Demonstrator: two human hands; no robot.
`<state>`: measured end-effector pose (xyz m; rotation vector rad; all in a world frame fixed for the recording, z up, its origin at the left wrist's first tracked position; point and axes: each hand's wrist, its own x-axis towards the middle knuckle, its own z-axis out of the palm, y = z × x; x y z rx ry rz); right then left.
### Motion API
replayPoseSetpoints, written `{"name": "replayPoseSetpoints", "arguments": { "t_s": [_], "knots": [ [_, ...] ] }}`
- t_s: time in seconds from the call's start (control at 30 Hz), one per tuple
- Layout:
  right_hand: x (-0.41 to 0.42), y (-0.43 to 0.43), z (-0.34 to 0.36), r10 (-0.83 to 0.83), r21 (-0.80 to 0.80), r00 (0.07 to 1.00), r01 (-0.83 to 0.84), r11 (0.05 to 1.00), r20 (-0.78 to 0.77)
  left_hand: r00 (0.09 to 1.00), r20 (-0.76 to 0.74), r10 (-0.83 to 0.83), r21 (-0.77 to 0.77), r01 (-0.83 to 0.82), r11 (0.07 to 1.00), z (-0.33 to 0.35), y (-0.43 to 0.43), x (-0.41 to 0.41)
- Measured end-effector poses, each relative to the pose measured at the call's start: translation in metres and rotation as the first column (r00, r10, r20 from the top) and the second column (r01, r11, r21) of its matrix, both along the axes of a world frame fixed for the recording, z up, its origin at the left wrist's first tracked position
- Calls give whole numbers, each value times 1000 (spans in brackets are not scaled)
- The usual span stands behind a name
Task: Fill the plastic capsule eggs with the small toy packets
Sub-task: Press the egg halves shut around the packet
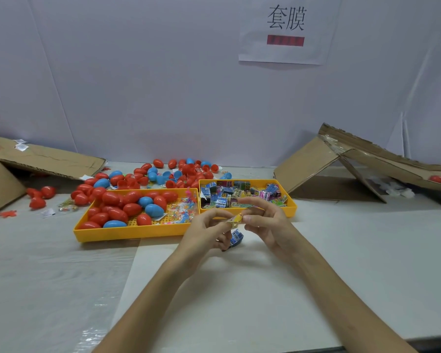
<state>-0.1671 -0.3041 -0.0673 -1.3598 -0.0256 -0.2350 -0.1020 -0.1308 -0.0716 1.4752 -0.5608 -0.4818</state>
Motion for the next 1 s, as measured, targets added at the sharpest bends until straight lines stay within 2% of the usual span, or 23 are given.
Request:
{"name": "replayPoseSetpoints", "arguments": {
  "t_s": [0.07, 0.1, 0.17, 0.23, 0.4, 0.53, 0.6, 0.87, 1.0],
  "knots": [
    [0, 0, 0, -1, 5, 1000, 1, 1000, -4, 993, 105, 49, -2, -49, 999, -1, 0, 0],
    [0, 1, 1, 7, 3, 1000, -7, 1000, -7, 970, 223, 97, 7, -101, 995, -3, 0, 0],
    [0, 2, 1, 36, -8, 999, -36, 999, -14, 848, 503, 166, 14, -200, 980, -6, -1, -1],
    [0, 3, 1, 46, -40, 999, -46, 998, -18, 711, 685, 160, 3, -222, 975, -9, -2, -4],
    [0, 8, -2, 11, -157, 999, -17, 987, -36, 551, 825, 126, 15, -245, 969, -12, 1, -3],
    [2, 6, -4, -9, -186, 999, 3, 983, -34, 447, 891, 79, 47, -265, 963, -10, 2, -4],
    [3, 6, -5, -6, -177, 1000, 2, 984, -19, 439, 894, 86, 38, -266, 963, -9, 2, -6],
    [4, 5, -7, -13, -189, 1000, 16, 982, 15, 520, 842, 145, -1, -267, 964, -11, 1, -4],
    [3, 6, -5, -13, -200, 1000, 14, 980, 8, 598, 795, 99, 31, -202, 979, -10, 3, -2]
  ]
}}
